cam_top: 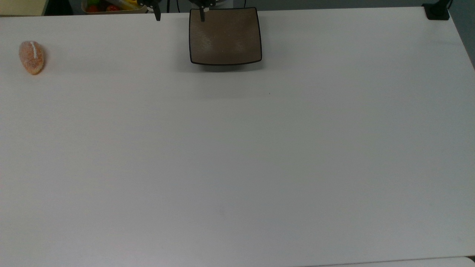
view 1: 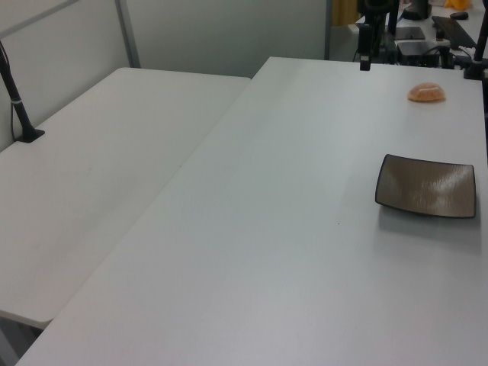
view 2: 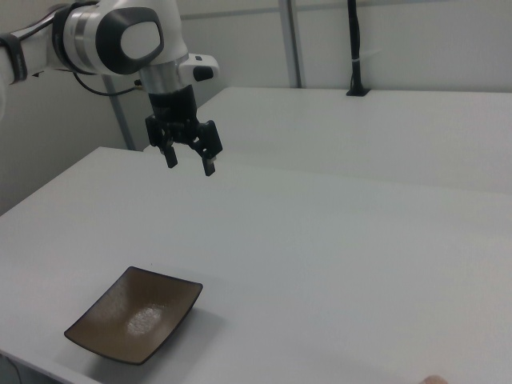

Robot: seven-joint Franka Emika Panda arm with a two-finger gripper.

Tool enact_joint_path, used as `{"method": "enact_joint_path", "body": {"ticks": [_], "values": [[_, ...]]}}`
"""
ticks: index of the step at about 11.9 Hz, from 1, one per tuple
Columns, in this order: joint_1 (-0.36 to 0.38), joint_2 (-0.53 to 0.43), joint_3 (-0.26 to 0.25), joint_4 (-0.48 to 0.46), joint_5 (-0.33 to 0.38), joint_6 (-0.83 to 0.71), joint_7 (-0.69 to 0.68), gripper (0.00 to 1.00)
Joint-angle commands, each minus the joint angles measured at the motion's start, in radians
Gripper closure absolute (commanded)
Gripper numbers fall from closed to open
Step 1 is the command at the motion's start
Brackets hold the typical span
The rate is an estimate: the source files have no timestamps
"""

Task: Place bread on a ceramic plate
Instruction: 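Move the gripper over to the orange bread roll and lower it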

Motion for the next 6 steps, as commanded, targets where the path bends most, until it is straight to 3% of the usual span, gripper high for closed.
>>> {"method": "enact_joint_path", "body": {"ticks": [1,6], "values": [[-0.005,-0.020,-0.012,-0.025,0.002,0.046,-0.013,0.00],[-0.017,-0.030,-0.016,-0.027,-0.010,0.042,-0.043,0.00]]}}
